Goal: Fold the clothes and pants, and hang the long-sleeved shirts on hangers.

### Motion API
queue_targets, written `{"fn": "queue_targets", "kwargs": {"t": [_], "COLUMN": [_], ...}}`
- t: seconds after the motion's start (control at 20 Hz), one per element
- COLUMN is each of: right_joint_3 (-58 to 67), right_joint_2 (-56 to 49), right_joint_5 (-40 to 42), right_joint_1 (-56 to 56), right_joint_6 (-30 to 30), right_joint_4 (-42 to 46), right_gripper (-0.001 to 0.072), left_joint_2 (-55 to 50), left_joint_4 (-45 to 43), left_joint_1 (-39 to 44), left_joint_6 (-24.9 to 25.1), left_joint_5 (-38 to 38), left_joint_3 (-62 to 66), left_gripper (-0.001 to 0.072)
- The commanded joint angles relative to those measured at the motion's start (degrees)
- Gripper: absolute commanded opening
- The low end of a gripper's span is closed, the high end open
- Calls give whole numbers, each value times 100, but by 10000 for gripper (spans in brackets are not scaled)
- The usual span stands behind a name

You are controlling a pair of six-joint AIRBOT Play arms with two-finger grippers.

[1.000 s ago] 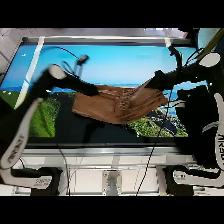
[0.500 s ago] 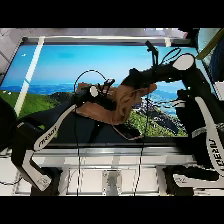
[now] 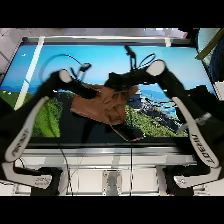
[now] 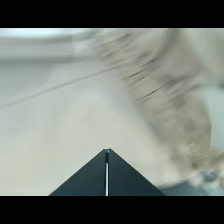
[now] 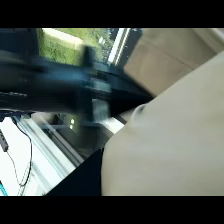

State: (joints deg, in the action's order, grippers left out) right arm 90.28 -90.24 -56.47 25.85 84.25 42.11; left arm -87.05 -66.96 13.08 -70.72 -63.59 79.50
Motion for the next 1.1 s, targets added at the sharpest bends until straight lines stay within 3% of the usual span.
{"fn": "queue_targets", "kwargs": {"t": [0.0,0.25,0.35,0.45,0.55,0.7,0.95,1.05], "right_joint_3": [885,2238,2535,2621,2664,2664,2376,1709], "right_joint_2": [-951,-2361,-2588,-2594,-2562,-2323,-1781,-1593], "right_joint_5": [538,1405,2111,2612,2538,1353,-2173,-2507], "right_joint_1": [629,1335,1521,1567,1425,787,-933,-1279], "right_joint_6": [-151,-144,-144,-146,-146,-127,201,240], "right_joint_4": [63,162,162,168,186,732,1543,1598], "right_gripper": [24,52,491,496,496,490,490,493], "left_joint_2": [737,1156,1163,1163,1165,1165,1165,1165], "left_joint_4": [-505,-505,-503,-503,-503,-503,-501,-496], "left_joint_1": [-890,-1362,-1360,-1346,-1346,-1346,-1346,-1344], "left_joint_6": [2,85,175,175,173,173,173,170], "left_joint_5": [-890,-1038,-1176,-1272,-1279,-1449,-1556,-1558], "left_joint_3": [0,-4,-9,-13,-13,-13,-13,-13], "left_gripper": [12,13,12,12,13,13,13,12]}}
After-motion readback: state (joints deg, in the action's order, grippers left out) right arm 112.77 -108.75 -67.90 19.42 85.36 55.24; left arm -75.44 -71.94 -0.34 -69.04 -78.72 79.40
